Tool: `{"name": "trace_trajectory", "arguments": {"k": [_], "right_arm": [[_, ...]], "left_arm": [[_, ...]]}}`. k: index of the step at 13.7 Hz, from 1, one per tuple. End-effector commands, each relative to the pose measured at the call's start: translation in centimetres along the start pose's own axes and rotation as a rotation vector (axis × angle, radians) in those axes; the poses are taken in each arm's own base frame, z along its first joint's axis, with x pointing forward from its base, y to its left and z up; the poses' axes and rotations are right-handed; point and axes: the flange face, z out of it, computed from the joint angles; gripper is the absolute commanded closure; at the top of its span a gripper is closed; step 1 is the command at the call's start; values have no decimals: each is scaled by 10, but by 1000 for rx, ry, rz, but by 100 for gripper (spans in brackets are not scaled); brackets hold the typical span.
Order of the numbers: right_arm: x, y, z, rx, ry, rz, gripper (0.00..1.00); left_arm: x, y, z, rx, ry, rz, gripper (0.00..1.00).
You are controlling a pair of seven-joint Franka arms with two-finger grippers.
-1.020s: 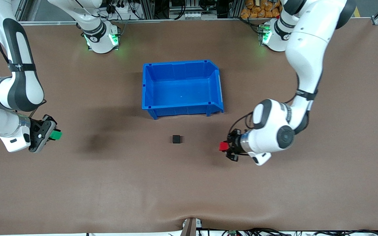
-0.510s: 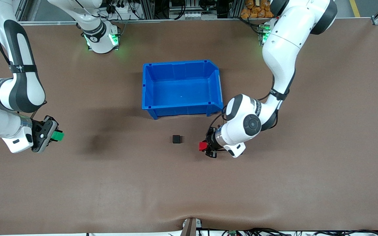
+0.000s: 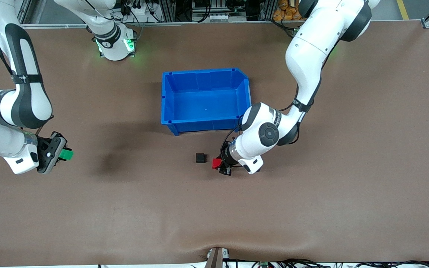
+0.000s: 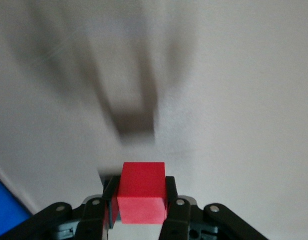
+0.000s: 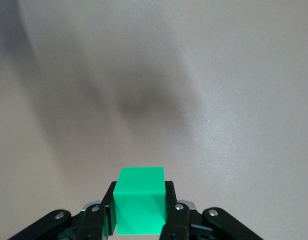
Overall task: Attach green and red cubes to black cube
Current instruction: 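Press the red cube onto the black cube with the left gripper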
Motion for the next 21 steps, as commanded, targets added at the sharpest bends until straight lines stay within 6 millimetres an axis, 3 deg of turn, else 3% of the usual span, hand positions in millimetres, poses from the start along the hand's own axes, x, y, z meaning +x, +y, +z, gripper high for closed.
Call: {"name": "trace_trajectory", "arguments": {"k": [1,6,21], "right_arm": [[0,3,-3,0,17,-12,100],[-1,4,-3,1,19,-10,100],[-1,4,-1,5,19,-17,100]], "left_arm": [[-6,-2,18,-12,-14,2,100],[-15,-8,32,-27,-27,6,100],[-22,-16,40,-17,-27,10,100]]}}
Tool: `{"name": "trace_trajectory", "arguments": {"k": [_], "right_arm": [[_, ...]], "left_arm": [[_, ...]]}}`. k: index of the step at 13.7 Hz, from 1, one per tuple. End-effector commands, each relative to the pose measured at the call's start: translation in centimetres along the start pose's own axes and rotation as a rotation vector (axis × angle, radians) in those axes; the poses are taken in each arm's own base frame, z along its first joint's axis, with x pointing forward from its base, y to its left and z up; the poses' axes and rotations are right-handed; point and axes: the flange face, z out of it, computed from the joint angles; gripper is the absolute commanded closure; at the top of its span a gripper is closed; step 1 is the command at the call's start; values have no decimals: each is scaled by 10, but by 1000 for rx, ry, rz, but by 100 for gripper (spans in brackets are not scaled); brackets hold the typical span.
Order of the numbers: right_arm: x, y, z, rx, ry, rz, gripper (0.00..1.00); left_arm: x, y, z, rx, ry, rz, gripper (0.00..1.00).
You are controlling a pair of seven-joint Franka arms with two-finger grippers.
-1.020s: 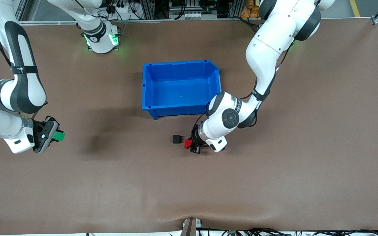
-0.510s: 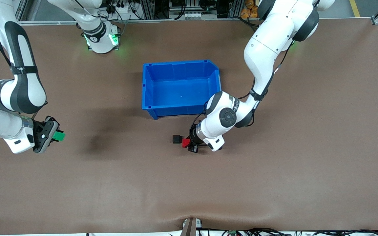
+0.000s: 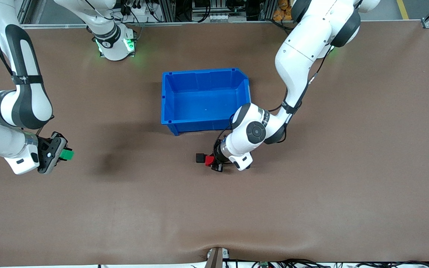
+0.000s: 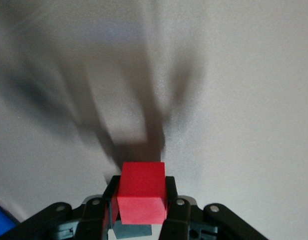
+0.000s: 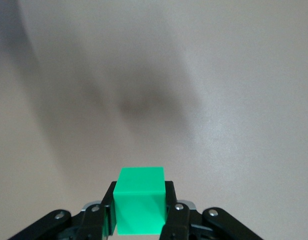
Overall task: Attach green and red cubes to black cube
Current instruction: 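Press the red cube onto the black cube with the left gripper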
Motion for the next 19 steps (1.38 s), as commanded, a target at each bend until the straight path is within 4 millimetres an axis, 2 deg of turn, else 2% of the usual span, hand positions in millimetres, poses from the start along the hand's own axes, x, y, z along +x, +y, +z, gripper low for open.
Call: {"name": "trace_trajectory", "arguments": {"k": [1,5,11,12,17,19], "right_arm": [[-1,3,-2,3,18,-15,100],[-1,3,-2,3,18,-15,100],[-1,3,-2,3,18,-15,100],[-1,3,-2,3,18,-15,100],[-1,3,-2,3,18,-15,100],[-1,3,-2,3,18,-15,100]], "left_arm": [[-6,3,3,-13,-20,-17,100],[-10,-6,14,4,-17,-11,100],[-11,-8,17,8,-16,-9,100],[-11,-8,17,8,-16,-9,96],[-9,-7,17,8,-14,-13,95],[-8,-6,16,7,-14,-14,86]]}}
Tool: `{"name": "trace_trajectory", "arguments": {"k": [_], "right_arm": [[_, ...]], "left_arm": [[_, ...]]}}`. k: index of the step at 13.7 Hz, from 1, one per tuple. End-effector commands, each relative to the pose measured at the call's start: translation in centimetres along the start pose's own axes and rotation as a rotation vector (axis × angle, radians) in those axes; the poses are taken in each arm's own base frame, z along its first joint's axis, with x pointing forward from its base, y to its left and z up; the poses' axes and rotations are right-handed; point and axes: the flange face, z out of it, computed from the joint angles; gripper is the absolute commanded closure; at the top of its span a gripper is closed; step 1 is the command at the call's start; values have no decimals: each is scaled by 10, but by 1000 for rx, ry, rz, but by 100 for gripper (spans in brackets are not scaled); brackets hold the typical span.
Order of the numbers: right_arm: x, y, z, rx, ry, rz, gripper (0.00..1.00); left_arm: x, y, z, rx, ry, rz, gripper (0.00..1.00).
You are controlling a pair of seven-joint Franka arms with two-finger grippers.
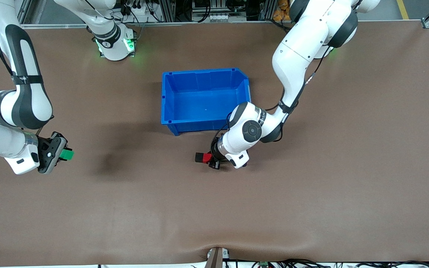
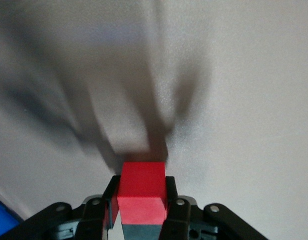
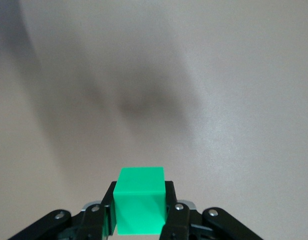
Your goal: Attach green and red cubes to black cube
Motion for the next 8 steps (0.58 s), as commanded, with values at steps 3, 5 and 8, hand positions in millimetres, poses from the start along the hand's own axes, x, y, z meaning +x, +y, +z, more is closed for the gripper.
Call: {"name": "trace_trajectory", "arguments": {"k": [3,5,8], "right_arm": [[1,3,-2,3,19,-11,100],[20,-3,0,11,28,-32,100],[50,-13,2,20,37,-69,100]], "left_arm": [[-1,4,4,-11,-14,-24,86],[0,4,4,-12,-14,-25,85],[1,5,3,-12,-14,-27,82]]}}
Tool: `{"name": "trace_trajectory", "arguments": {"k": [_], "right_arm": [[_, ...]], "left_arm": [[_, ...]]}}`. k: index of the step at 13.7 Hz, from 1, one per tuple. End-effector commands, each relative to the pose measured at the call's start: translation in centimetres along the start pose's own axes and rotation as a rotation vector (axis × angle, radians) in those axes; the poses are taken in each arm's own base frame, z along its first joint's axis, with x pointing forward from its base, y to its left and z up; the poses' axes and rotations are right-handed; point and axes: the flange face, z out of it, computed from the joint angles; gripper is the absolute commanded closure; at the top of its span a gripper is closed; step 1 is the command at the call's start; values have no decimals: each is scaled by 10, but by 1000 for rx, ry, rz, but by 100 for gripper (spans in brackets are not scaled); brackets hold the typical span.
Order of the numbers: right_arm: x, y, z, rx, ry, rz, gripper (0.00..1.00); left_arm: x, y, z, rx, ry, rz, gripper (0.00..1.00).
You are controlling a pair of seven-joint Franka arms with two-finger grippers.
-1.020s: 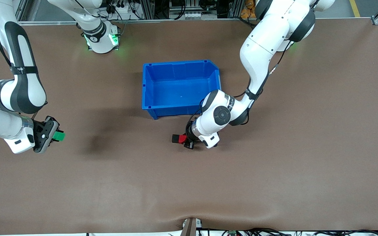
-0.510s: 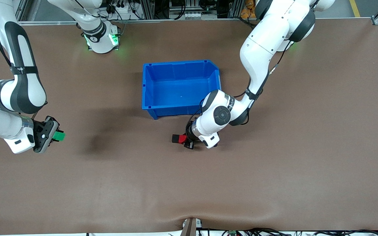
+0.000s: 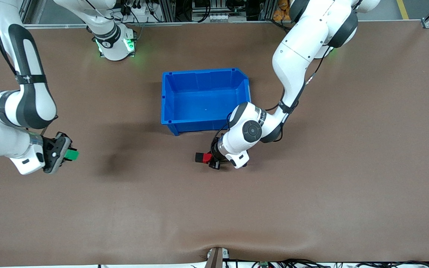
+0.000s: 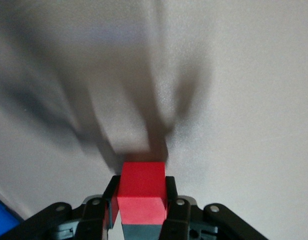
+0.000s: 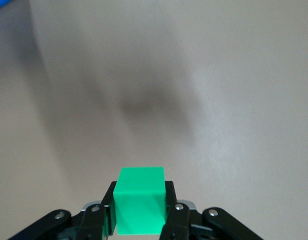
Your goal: Attach green and red cubes to black cube
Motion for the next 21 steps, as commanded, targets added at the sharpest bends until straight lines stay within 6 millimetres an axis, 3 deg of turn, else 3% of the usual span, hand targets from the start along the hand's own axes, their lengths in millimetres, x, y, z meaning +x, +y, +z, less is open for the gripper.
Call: {"name": "trace_trajectory", "arguments": {"k": [1,3,6,8,12,17,21], "right_arm": [[31,-7,1,13,23,-41,100],[67,-19,13,32,44,-63,100],[99,-27,38,59,60,-89,100],[132,-39,52,58,70,-109,100],[185,-54,67,39,71,-52,100],[246,-76,113,-25,91,-22,100],[289,-98,126,-60,115,-5,100]], "left_arm": [[0,4,3,-12,-14,-23,82],[2,6,3,-14,-13,-22,73],[1,5,3,-14,-12,-21,72],[1,5,3,-14,-12,-19,72],[2,5,4,-13,-11,-20,71],[3,5,5,-13,-11,-20,71],[3,5,6,-12,-10,-21,71]]}}
